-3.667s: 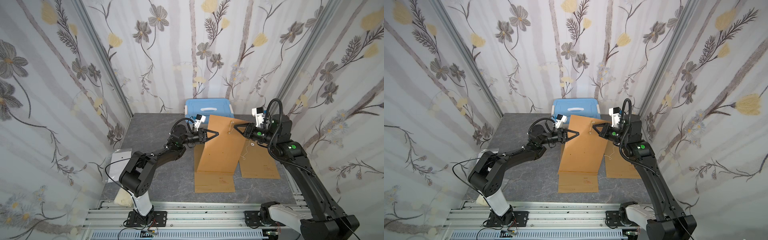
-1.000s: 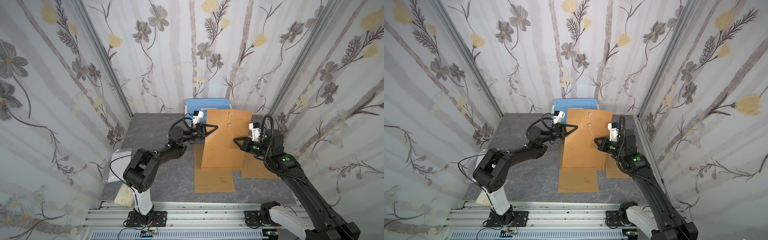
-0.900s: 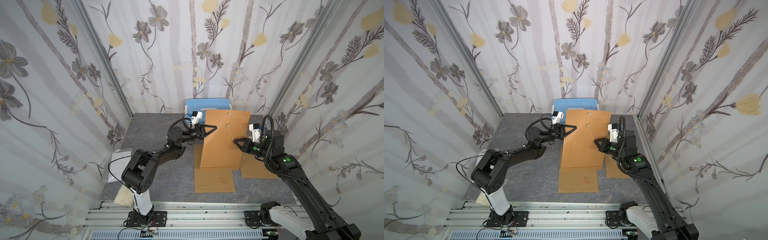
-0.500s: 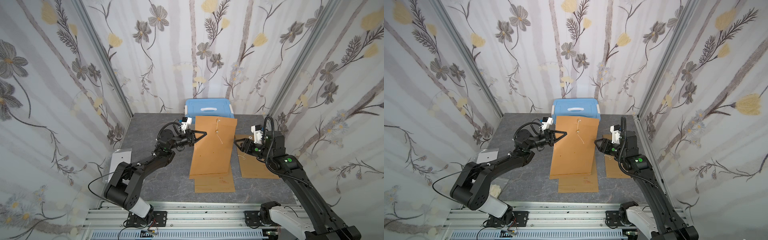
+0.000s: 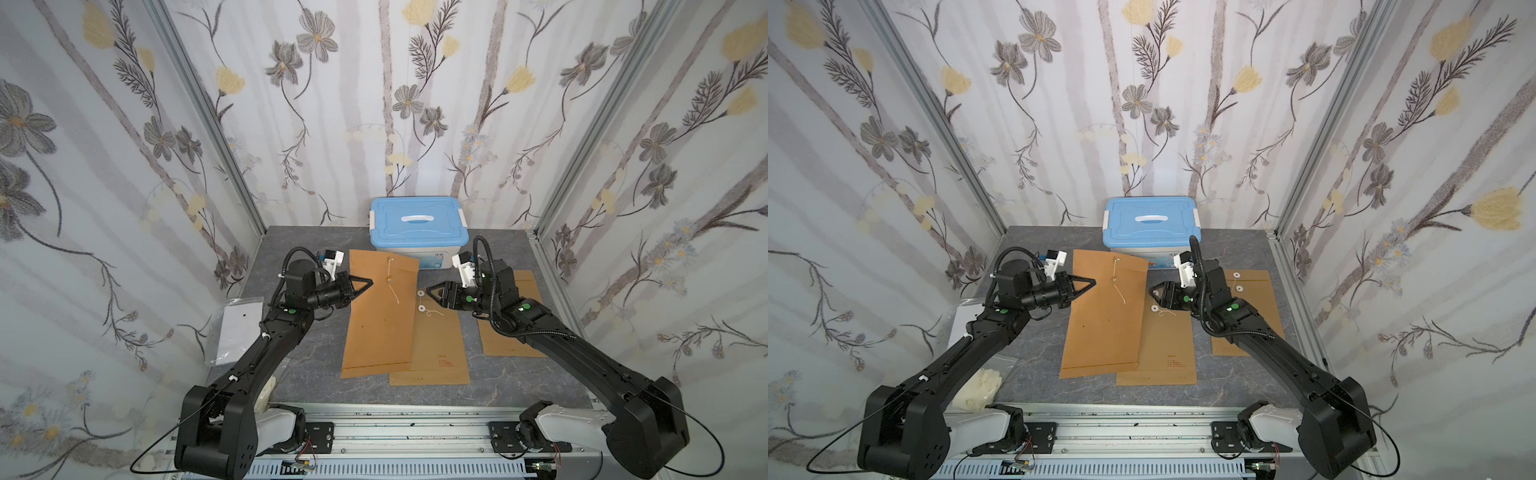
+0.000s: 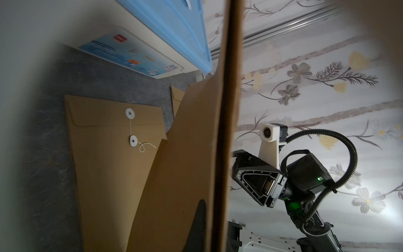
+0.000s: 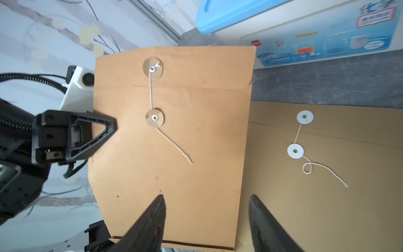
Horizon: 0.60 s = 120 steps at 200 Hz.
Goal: Close the mouth of the file bag
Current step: Place the file bag at the center of the board.
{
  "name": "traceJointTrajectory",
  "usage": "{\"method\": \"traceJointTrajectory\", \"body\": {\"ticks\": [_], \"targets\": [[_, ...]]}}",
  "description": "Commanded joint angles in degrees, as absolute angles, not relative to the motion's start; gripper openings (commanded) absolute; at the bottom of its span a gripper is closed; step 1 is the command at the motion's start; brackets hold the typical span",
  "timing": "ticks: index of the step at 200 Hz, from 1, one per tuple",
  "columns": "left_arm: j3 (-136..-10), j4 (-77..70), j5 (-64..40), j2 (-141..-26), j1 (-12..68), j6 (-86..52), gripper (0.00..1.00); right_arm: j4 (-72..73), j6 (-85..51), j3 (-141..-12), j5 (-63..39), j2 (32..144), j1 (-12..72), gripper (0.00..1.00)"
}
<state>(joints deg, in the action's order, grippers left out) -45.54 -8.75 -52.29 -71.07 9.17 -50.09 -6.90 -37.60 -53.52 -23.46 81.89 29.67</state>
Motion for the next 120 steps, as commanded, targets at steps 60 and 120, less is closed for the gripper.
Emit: {"method": "traceJointTrajectory", "body": {"ticks": [60, 120], "targets": [[-59.05, 36.02, -47.00, -81.62, -2.08, -25.42, 0.00, -0.12, -36.55, -64.97, -20.15, 105.93, 39.07, 0.65], [-63.58, 38.70, -44.55, -85.45, -3.75, -23.91, 0.00, 4.02, -40.32, -67.60, -16.26, 116.89, 41.53, 0.61]]}}
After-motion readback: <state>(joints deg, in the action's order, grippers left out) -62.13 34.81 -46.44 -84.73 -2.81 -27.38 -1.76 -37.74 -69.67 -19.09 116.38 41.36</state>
